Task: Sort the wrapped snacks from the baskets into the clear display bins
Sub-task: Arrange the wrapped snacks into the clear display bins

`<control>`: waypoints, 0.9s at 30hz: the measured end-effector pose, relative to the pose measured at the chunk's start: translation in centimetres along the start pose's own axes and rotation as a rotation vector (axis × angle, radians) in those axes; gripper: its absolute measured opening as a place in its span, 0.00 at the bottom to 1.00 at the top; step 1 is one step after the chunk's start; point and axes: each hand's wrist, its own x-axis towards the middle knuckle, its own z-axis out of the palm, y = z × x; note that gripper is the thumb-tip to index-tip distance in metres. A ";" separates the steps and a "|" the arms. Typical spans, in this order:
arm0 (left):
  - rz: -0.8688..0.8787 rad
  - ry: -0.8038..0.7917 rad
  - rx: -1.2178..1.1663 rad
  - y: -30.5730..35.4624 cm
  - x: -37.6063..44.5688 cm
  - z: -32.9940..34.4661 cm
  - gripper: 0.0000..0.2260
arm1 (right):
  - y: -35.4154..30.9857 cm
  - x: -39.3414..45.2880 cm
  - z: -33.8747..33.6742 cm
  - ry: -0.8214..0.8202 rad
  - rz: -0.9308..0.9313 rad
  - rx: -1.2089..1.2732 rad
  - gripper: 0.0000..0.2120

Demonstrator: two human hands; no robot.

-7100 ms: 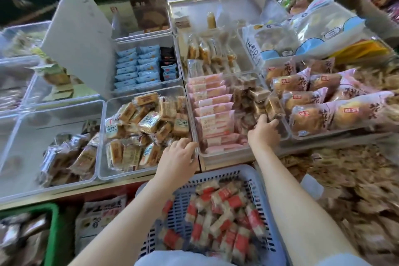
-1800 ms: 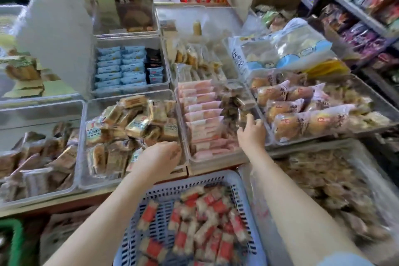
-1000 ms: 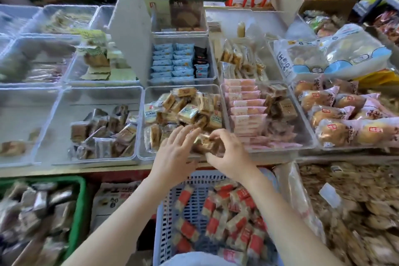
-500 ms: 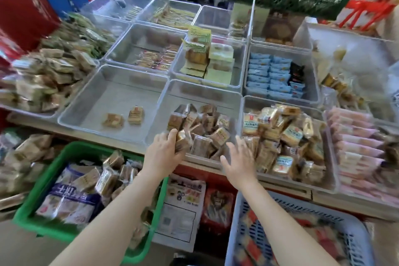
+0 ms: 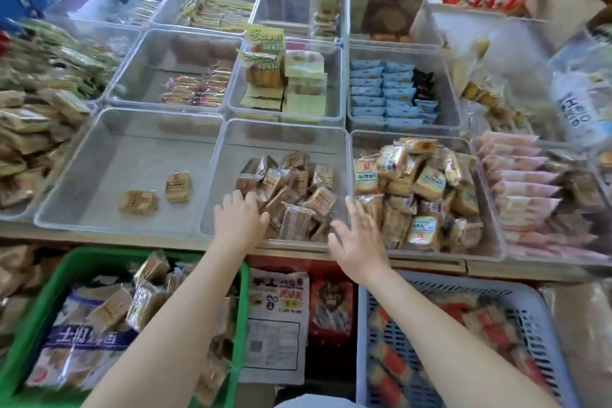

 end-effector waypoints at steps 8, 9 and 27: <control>0.523 0.156 -0.339 15.9 -6.9 -0.9 0.13 | 9.0 -5.7 -6.0 0.389 0.066 0.219 0.09; 0.575 0.145 -0.320 18.2 -7.1 -0.5 0.12 | 11.8 -6.7 -7.1 0.436 0.138 0.233 0.08; 0.562 0.028 -0.113 42.8 -8.9 4.6 0.13 | 43.3 -4.5 -13.8 0.131 0.673 0.178 0.22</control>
